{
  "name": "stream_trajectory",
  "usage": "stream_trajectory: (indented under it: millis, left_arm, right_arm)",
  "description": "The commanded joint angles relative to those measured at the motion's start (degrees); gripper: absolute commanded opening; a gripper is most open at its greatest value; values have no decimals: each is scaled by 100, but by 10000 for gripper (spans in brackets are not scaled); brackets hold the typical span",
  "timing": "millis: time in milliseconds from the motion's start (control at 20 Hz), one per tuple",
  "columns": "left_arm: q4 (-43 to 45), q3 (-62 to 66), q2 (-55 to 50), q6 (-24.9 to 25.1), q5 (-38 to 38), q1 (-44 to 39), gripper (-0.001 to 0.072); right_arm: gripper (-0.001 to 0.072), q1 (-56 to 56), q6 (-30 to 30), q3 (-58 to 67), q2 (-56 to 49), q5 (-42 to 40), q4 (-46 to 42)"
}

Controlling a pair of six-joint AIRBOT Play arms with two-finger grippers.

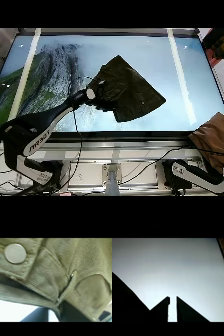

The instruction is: Fold the clothes and pants, and hang the long-sleeved shirts on hangers.

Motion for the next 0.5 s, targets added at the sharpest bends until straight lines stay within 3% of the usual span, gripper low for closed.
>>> stream_trajectory:
  millis: [0,150,250,450]
  left_arm:
    - [-46,4,-46,-57,210,-33,47]
    - [-22,11,35,35,170,31,46]
    - [151,13,260,426,-103,190,46]
    - [1943,9,1108,503,-1401,671,46]
  right_arm:
    - [133,0,4,2,-4,-2,33]
    - [134,0,4,2,-4,0,33]
    - [133,0,4,2,-4,2,33]
    - [129,0,0,2,9,4,212]
